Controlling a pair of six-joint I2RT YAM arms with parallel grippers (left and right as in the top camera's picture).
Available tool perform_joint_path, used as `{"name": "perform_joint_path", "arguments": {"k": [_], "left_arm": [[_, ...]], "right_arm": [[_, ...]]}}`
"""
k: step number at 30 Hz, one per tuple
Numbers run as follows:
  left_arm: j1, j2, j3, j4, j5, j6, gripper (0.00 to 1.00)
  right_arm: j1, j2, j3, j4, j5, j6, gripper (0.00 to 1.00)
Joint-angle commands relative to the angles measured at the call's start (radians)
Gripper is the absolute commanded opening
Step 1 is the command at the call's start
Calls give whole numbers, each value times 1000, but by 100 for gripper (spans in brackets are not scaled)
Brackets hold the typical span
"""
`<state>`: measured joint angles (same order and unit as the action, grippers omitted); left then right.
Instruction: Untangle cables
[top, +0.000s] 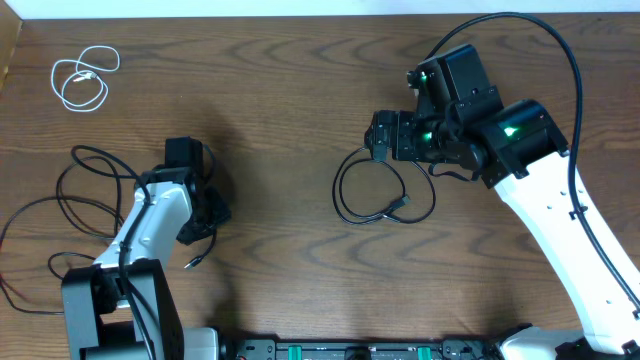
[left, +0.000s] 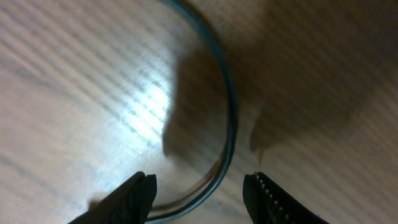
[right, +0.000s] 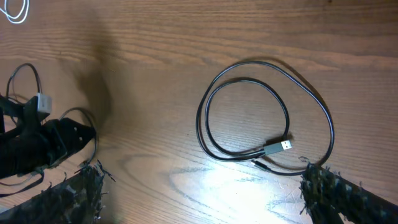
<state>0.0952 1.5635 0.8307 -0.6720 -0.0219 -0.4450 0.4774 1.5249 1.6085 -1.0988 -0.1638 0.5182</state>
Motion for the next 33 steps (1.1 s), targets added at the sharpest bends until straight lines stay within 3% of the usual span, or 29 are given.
{"name": "perform_joint_path", "arguments": {"k": [1, 10, 19, 22, 28, 33], "left_arm": [[-2, 6, -30, 26, 47, 3, 51], [-1, 6, -74, 77, 50, 6, 49], [-1, 6, -74, 80, 10, 20, 8], [-1, 5, -43, 67, 10, 95, 8], [0, 2, 60, -11, 3, 97, 8], [0, 2, 137, -89, -109, 97, 7]], "right_arm": [[9, 5, -3, 6, -3, 0, 99], [9, 5, -3, 8, -3, 1, 99], [9, 5, -3, 3, -3, 0, 99], [9, 5, -3, 5, -3, 1, 99], [9, 5, -3, 11, -3, 1, 99], [9, 5, -3, 11, -3, 0, 99]]}}
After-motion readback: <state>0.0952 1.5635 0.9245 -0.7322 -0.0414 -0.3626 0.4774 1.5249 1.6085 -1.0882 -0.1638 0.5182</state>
